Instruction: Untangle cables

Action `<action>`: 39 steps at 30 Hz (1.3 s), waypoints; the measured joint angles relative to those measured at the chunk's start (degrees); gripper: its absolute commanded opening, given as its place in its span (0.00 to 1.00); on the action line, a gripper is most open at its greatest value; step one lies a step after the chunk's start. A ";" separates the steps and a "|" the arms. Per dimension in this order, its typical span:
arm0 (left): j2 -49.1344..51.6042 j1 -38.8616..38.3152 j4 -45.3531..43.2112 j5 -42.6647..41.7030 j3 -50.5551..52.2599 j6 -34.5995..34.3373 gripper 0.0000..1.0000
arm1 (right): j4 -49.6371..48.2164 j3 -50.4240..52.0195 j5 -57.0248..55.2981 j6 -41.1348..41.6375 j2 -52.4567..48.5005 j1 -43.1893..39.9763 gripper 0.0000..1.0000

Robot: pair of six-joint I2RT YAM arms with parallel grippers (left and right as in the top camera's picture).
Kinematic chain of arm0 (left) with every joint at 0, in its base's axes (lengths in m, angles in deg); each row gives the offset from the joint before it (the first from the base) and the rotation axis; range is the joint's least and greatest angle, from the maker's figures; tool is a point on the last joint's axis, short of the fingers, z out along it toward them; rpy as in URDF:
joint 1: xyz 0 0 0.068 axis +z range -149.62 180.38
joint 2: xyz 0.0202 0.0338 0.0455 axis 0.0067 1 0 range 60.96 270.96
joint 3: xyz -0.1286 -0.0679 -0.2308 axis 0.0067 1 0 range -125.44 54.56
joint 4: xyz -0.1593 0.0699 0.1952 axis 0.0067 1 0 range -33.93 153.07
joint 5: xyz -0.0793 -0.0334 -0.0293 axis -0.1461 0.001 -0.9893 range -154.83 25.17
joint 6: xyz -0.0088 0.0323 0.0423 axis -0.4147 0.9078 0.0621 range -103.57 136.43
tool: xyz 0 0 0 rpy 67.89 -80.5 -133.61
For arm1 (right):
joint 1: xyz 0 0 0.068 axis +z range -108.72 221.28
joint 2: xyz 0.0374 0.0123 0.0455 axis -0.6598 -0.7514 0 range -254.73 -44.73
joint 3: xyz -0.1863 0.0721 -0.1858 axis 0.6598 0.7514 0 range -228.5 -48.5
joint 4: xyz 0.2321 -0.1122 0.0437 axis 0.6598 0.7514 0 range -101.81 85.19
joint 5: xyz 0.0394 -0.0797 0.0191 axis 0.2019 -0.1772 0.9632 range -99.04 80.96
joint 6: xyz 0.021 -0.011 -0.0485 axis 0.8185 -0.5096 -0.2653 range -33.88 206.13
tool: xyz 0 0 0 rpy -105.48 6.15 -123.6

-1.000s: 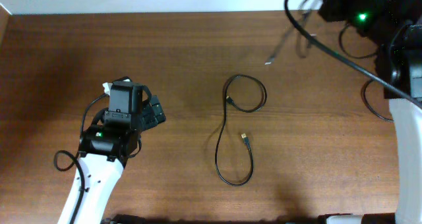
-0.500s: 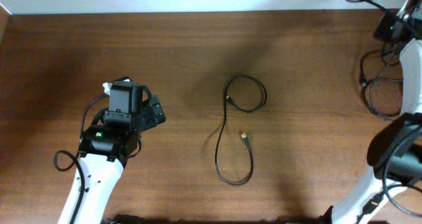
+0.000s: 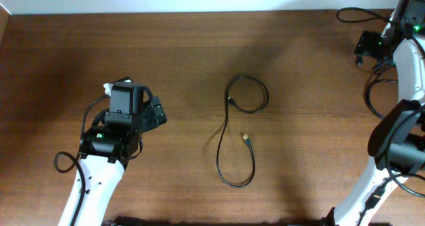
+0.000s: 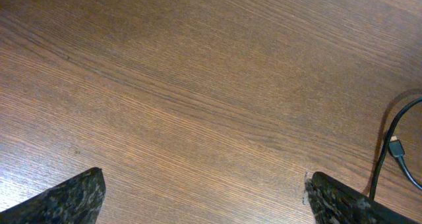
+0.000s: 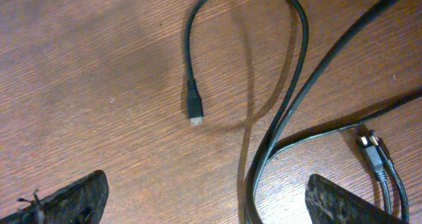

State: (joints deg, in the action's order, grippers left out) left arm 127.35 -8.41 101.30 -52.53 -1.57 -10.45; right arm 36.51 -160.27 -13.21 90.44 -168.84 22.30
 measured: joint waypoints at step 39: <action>0.00 0.00 0.00 -0.02 0.00 0.00 0.99 | -10.14 46.71 35.80 14.01 17.92 56.37 0.40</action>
State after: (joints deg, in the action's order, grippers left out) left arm 127.35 -8.41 101.30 -52.56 -1.57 -10.45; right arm 26.37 -113.56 22.60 104.45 -150.92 78.67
